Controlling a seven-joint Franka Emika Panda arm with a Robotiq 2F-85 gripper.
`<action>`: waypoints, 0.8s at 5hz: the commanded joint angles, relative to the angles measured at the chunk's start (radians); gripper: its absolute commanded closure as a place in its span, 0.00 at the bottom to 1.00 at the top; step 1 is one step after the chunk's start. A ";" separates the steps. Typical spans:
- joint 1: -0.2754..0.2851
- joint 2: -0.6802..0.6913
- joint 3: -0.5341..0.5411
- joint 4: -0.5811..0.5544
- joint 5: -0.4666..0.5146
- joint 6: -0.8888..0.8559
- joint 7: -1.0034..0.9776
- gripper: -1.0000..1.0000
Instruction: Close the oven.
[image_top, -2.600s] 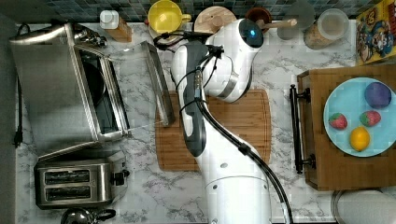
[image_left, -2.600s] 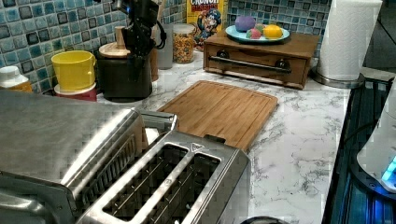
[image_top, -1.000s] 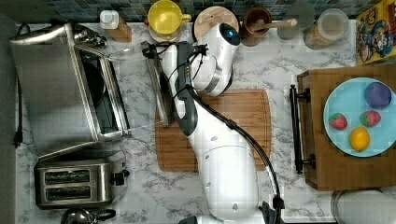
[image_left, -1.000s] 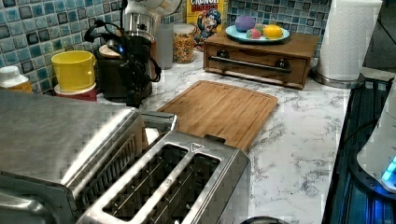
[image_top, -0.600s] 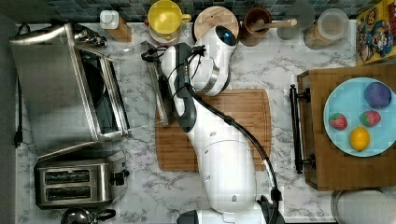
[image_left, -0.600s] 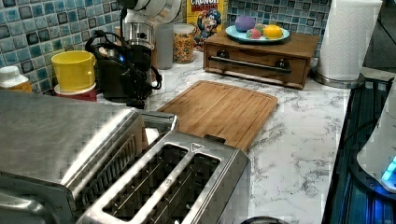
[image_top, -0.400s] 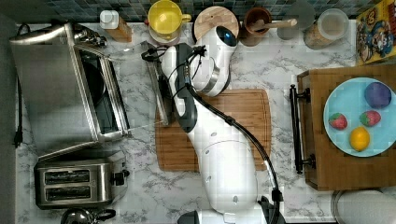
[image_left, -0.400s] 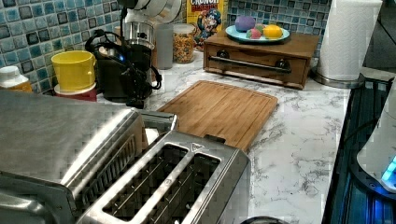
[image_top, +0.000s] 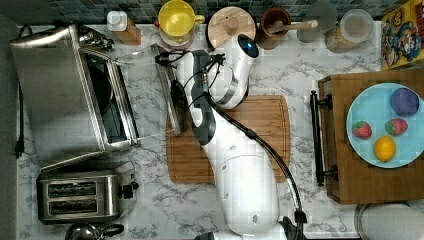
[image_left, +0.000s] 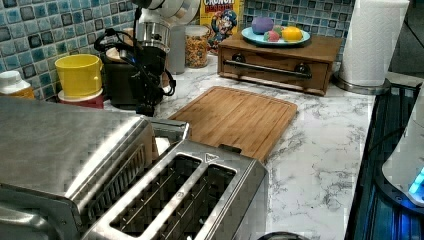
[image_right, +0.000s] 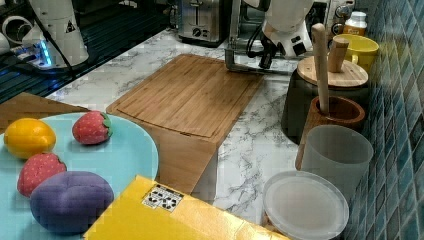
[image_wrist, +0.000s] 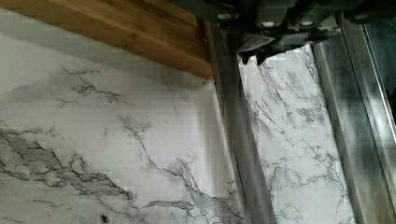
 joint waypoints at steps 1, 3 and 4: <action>0.087 -0.248 0.128 0.042 0.046 -0.002 -0.014 1.00; 0.168 -0.279 0.152 0.049 -0.066 -0.057 0.048 1.00; 0.236 -0.309 0.160 0.013 -0.166 -0.028 0.083 1.00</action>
